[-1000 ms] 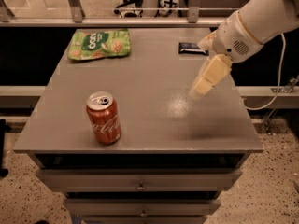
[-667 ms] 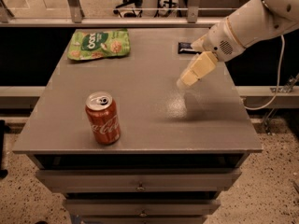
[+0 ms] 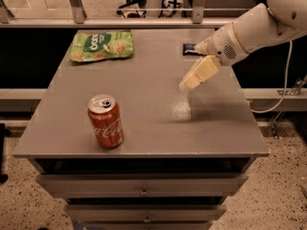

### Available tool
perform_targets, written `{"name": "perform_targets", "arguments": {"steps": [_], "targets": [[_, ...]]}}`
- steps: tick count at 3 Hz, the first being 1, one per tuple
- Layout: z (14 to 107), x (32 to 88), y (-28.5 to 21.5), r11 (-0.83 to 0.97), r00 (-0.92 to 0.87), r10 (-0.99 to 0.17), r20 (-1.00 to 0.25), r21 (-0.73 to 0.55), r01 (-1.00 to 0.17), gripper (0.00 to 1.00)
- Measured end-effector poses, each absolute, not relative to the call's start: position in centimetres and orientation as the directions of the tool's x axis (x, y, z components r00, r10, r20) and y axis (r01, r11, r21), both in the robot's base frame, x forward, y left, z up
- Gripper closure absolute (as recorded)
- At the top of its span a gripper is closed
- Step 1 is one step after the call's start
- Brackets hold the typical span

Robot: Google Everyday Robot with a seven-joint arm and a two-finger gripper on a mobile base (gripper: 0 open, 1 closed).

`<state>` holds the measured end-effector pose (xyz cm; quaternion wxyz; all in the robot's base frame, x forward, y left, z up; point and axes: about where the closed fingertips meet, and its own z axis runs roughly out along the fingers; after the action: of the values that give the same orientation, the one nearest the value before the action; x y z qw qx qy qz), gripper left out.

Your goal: Move rxbar blueberry near coke can

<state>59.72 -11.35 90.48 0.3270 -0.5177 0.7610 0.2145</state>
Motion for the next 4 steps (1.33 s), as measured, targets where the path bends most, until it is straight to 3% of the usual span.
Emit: {"name": "perform_targets", "arguments": {"steps": [2, 4], "targets": [[89.5, 67.9, -12.1, 0.462, -0.218, -0.464, -0.859, -0.024, -0.887, 0.00], [90.2, 77.0, -13.4, 0.582, -0.207, -0.496, -0.843, -0.147, -0.800, 0.00]]}}
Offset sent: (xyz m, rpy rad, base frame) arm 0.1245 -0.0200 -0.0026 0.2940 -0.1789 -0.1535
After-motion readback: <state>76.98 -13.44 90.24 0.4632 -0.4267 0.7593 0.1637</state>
